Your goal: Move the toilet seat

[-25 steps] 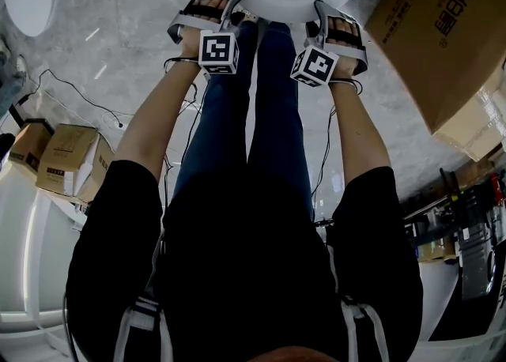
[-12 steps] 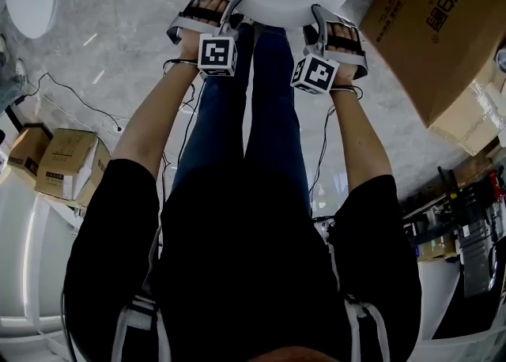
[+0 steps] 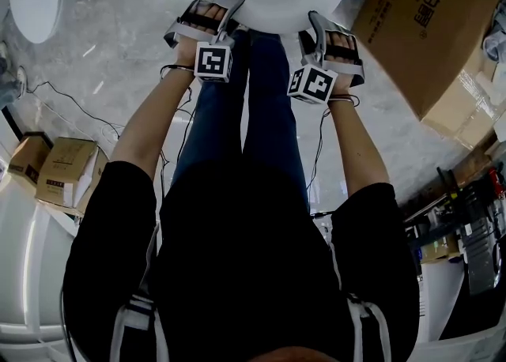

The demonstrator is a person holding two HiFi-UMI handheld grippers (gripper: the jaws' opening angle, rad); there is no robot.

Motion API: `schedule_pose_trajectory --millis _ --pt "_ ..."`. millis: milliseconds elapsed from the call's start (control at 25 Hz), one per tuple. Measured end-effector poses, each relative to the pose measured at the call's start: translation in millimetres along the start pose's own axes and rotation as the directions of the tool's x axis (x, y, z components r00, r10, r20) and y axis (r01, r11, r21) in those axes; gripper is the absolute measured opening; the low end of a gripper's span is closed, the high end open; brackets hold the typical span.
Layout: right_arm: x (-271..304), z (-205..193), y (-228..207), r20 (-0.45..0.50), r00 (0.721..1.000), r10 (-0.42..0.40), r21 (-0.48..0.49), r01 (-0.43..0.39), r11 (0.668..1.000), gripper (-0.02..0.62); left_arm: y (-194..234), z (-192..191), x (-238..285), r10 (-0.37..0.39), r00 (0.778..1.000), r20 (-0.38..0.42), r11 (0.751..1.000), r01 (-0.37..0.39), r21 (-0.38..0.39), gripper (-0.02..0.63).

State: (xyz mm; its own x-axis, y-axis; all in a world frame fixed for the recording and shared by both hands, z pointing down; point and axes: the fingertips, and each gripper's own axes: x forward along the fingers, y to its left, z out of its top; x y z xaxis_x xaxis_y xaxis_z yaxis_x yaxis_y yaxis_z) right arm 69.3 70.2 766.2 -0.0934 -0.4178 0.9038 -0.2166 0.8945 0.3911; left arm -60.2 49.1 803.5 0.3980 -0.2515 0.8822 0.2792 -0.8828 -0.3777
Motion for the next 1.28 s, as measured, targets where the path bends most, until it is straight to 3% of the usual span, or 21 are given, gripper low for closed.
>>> schedule_pose_trajectory --millis 440,560,640,800,920,1080,1280 --pt "-27.6 4.3 -17.8 0.017 0.998 -0.052 0.025 0.052 0.998 0.293 22.6 9.3 -16.0 0.080 0.997 0.002 0.997 -0.080 0.021 0.324" --pt "-33.3 4.6 -23.1 0.015 0.998 -0.065 0.040 0.065 0.997 0.293 36.5 11.6 -22.2 0.126 0.992 -0.004 0.992 -0.126 0.017 0.253" --pt "-37.1 4.5 -26.1 0.014 0.997 -0.073 0.052 0.073 0.996 0.293 35.9 11.7 -24.1 0.116 0.993 -0.013 0.993 -0.116 0.019 0.249" --pt "-43.0 3.0 -29.3 0.015 0.997 -0.080 0.069 0.079 0.995 0.292 26.9 11.1 -31.9 0.016 0.999 -0.049 0.997 -0.012 0.078 0.235" --pt "-45.6 3.5 -29.3 0.015 0.997 -0.077 0.078 0.076 0.994 0.277 28.3 13.4 -36.4 -0.004 0.999 -0.050 0.997 0.008 0.080 0.229" --pt "-46.5 7.0 -27.7 0.015 0.997 -0.082 0.061 0.081 0.995 0.264 41.4 17.7 -41.7 0.053 0.998 -0.036 0.997 -0.051 0.060 0.225" --pt "-42.3 9.1 -34.1 -0.002 0.996 -0.085 0.014 0.085 0.996 0.282 57.9 17.1 -50.3 0.093 0.994 -0.059 0.992 -0.087 0.087 0.218"
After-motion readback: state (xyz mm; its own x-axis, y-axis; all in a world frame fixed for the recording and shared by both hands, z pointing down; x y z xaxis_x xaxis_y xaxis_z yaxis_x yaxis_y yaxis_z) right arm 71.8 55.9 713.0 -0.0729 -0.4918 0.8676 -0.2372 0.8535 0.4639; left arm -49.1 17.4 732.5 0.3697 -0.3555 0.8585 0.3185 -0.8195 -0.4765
